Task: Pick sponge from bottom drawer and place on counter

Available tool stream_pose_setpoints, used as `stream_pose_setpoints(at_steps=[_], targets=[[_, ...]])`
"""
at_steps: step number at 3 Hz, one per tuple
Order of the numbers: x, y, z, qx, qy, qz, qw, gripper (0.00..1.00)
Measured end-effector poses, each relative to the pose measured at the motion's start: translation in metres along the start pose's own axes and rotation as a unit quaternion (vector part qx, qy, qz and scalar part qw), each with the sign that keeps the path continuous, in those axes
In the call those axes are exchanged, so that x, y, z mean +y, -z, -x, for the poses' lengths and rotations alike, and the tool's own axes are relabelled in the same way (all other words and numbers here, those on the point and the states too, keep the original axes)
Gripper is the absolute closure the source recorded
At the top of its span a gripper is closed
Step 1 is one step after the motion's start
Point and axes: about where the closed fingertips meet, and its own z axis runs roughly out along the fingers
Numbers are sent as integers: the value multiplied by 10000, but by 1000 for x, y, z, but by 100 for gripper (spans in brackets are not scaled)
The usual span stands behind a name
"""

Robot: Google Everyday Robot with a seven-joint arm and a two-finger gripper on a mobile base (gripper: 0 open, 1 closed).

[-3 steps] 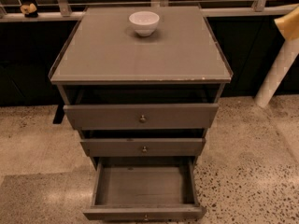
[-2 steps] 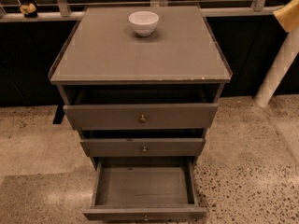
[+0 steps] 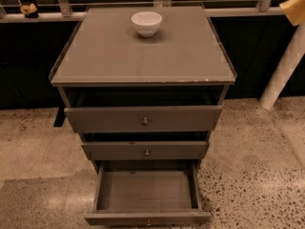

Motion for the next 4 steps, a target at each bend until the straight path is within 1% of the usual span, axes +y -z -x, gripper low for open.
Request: stream_pose_setpoints(at_steps=[1,2,3,4], targets=[[-13,-12,14,-360,42,-283,9989,100],[-47,-16,62,-1166,-101,-870,9893,100],[-80,-4,126,-2067,-438,-1350,9681,100],[-80,-4,126,-2068,-438,-1350,9680,100]])
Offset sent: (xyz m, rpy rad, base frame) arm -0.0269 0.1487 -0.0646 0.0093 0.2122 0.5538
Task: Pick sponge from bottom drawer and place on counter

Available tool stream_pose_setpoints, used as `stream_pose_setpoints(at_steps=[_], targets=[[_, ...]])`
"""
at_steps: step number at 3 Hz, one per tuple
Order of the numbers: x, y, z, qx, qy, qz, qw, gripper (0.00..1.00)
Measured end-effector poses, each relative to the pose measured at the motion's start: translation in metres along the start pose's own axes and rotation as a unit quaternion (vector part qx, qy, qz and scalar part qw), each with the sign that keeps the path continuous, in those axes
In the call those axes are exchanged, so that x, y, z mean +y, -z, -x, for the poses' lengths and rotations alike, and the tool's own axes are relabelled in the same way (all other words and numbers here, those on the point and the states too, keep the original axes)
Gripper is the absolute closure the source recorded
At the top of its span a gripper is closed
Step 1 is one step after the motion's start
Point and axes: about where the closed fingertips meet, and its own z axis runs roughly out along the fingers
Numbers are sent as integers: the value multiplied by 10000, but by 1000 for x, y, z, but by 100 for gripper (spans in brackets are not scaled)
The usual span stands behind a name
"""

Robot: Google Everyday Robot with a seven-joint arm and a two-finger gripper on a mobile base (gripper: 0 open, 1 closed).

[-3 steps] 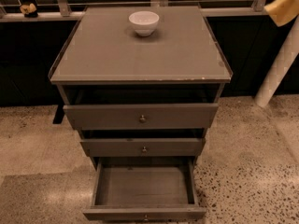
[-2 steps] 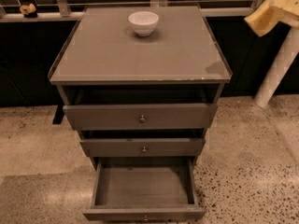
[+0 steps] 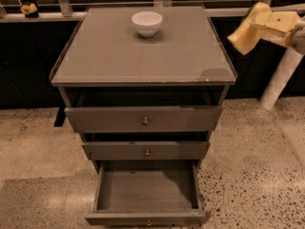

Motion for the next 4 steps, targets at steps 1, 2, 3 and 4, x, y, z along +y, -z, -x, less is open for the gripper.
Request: stream_pose_setpoints(at_steps=[1,2,3,4], targets=[[3,-12,1,-415,-9,-26,9991,100],[31,-53,13,-1306,-186,168,9911,100],[19,-49,3,-1515,-24,185,9883,100],[19,-49,3,-1514,-23,185,9883,100]])
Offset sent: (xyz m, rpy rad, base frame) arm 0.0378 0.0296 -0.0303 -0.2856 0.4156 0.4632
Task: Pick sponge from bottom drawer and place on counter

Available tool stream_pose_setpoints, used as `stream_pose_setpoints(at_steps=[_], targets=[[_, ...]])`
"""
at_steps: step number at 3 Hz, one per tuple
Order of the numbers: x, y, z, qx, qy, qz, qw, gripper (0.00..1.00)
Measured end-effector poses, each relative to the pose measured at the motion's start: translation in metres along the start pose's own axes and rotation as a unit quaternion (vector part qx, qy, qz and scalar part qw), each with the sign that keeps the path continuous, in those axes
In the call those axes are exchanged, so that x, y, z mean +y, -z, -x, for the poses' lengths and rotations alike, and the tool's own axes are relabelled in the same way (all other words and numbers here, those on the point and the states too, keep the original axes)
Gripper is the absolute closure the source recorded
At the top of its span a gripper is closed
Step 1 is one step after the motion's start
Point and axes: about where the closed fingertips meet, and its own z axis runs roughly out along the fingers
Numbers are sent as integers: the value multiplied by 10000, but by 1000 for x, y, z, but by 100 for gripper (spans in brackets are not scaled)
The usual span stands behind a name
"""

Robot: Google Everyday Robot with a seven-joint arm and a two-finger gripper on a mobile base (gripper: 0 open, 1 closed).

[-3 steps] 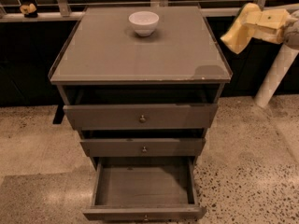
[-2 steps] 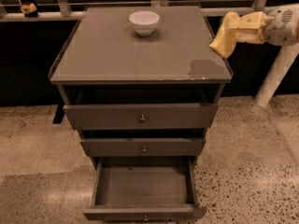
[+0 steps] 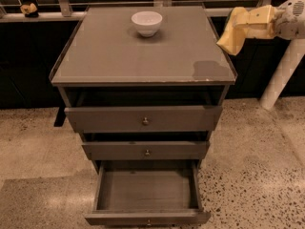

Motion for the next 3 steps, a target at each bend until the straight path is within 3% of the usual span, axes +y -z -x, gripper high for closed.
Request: stream_pose_setpoints(at_steps=[1,2,3], targets=[[-3,-5,-3,-62,70,-221,9997,100],[-10,-28,0,-336,150,-619,9974,100],[-16,-60,15,-829,95,-865,9928,100]])
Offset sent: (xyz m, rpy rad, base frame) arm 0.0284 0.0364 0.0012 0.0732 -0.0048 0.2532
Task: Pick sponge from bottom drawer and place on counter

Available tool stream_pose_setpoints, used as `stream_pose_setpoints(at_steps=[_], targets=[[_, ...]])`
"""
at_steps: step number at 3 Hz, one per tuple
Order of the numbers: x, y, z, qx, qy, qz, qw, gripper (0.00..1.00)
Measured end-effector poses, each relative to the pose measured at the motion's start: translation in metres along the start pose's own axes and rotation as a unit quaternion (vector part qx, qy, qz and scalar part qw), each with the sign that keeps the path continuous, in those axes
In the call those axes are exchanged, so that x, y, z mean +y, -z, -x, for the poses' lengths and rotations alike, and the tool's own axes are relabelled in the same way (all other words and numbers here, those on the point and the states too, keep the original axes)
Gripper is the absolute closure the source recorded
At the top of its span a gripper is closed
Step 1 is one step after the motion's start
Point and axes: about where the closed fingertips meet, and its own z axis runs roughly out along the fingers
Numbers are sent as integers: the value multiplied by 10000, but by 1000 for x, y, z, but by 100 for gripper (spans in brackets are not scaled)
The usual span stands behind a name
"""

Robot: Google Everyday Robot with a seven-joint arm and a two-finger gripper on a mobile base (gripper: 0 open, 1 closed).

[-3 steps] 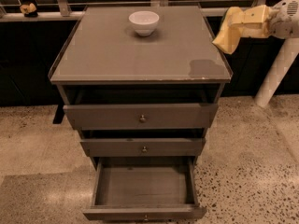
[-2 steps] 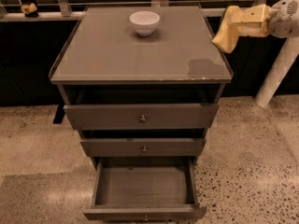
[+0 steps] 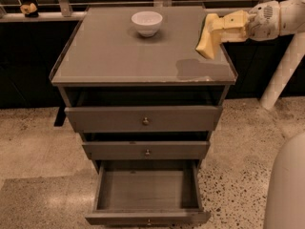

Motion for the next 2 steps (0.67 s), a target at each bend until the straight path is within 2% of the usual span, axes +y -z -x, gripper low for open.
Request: stream_pose_setpoints(at_steps=[1,2], targets=[[5,-23,20,-514,-223,-62,9984,100],[5,-23,20,-515,-223,-63,9984,100]])
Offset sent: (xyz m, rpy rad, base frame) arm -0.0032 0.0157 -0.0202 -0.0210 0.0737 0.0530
